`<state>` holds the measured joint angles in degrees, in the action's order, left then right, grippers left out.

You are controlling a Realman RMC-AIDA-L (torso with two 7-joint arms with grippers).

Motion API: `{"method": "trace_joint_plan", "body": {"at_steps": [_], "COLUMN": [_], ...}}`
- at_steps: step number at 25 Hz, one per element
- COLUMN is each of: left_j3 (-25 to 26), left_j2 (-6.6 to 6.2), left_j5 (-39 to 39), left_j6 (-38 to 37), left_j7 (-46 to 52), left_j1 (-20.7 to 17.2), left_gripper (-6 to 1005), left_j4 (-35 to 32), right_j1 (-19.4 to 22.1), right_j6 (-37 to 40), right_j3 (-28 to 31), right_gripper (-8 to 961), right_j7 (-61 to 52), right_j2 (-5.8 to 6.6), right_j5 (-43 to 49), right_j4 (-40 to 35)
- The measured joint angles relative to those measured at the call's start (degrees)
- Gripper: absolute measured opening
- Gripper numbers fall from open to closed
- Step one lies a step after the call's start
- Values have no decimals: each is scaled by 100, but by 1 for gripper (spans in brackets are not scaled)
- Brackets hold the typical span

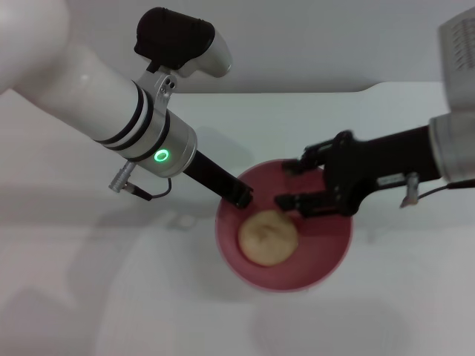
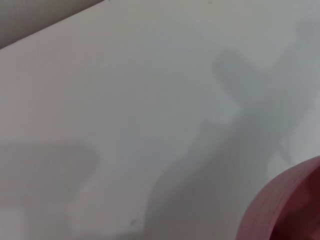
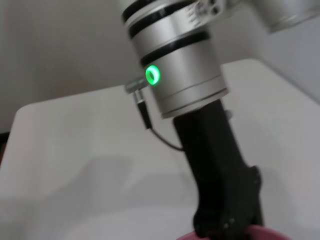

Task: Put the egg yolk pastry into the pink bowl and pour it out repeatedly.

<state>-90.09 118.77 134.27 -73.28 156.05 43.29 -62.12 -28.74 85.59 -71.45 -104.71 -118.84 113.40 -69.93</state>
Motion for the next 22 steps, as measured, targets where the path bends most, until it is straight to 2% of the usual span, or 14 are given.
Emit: {"method": "trace_joint_plan", "body": {"at_steps": [5, 10, 15, 19, 22], "left_j3": [-47, -310, -676, -695, -669], "left_j2": [0, 22, 30, 32, 32], "left_j5": [-5, -57, -193, -218, -208], "left_j6": [91, 336, 721, 695, 601], "left_j7": [3, 61, 91, 117, 146], "left_j1": [1, 89, 176, 211, 293], "left_gripper": [-1, -1, -1, -1, 40], "left_j4": [28, 386, 689, 710, 849], "right_j1": [178, 530, 689, 711, 697], "right_j6": [2, -1, -7, -84, -164], "right_j3": [625, 1442, 1826, 1848, 1848], "right_gripper": [546, 659, 659, 658, 658], "right_j7": [6, 552, 773, 984, 1017], "right_j2": [-11, -17, -11, -5, 1], "right_j5": [-297, -1035, -1129, -1149, -1149], "right_j4": [-88, -24, 295, 659, 810]}}
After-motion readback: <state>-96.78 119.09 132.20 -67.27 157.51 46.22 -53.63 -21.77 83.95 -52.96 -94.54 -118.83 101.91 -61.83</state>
